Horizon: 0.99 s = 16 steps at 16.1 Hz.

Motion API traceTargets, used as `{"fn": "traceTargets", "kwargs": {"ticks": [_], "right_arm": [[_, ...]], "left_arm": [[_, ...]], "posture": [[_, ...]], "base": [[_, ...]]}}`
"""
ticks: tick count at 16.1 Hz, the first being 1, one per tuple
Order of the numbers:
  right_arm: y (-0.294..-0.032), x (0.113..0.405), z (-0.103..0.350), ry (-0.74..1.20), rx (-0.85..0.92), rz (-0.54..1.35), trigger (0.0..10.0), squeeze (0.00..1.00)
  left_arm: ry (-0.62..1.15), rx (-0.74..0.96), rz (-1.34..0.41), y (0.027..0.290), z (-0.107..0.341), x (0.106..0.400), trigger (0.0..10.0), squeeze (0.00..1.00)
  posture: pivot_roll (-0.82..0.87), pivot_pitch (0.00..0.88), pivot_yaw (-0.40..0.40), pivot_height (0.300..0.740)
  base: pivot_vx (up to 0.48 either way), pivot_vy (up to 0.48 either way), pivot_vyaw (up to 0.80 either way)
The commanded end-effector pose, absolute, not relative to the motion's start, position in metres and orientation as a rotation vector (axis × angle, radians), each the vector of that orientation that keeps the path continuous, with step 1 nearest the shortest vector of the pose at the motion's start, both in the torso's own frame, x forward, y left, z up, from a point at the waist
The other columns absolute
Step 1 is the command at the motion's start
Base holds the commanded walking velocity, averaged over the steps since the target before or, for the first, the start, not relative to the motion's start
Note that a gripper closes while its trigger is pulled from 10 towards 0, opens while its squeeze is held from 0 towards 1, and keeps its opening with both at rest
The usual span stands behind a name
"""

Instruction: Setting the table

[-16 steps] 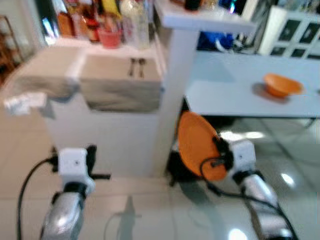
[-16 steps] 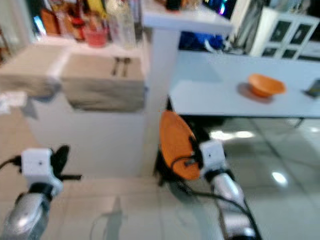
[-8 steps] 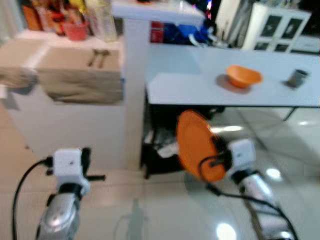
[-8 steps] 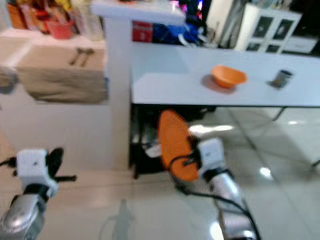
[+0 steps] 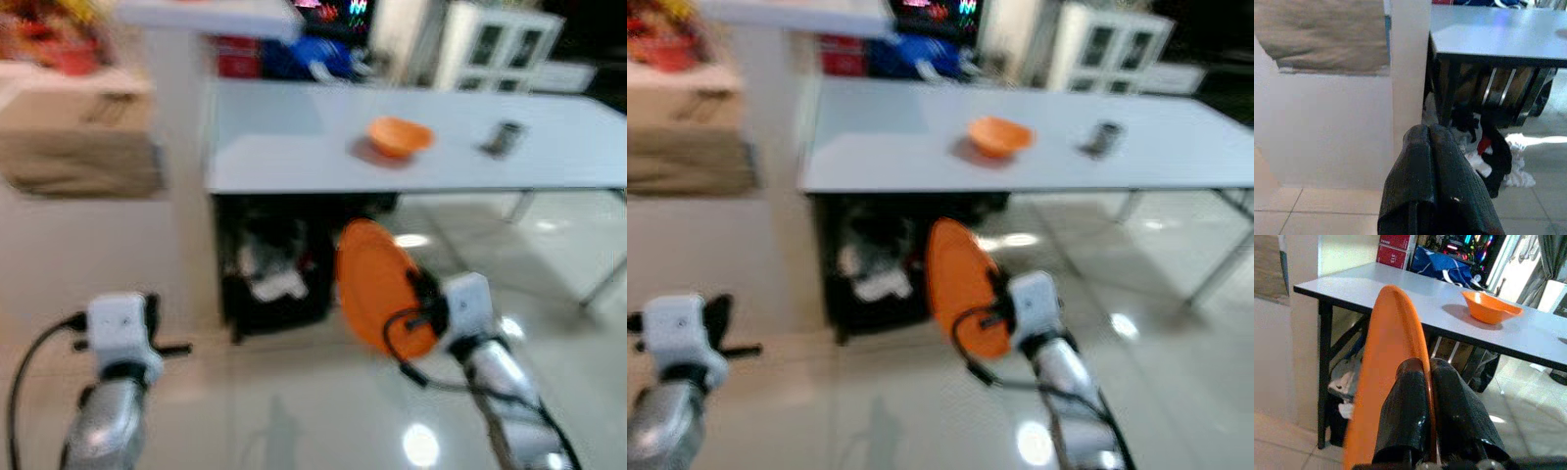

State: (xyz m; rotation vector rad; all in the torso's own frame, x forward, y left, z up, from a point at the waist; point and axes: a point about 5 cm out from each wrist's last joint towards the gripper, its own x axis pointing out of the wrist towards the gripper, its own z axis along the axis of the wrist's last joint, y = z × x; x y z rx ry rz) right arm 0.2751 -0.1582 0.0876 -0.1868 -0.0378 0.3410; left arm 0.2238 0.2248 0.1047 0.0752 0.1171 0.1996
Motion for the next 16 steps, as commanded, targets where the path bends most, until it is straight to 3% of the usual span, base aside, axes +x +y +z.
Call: {"fn": "traceTargets", "kwargs": {"ticks": [1,16], "right_arm": [[-0.1662,0.2802,0.0979,-0.080,-0.202,0.315,0.0,0.00],[-0.1716,0.2745,0.0882,-0.062,-0.215,0.316,0.0,0.00]], "left_arm": [[0.118,0.072,0.195,0.2197,0.1041,0.2265,10.0,0.00],[0.131,0.090,0.210,0.2229,0.0956,0.2358,10.0,0.00]], "posture": [[0.02,0.000,-0.052,0.736],[0.00,0.000,-0.034,0.736]], "base": [[0.240,-0.412,0.00],[0.321,-0.350,0.00]]}}
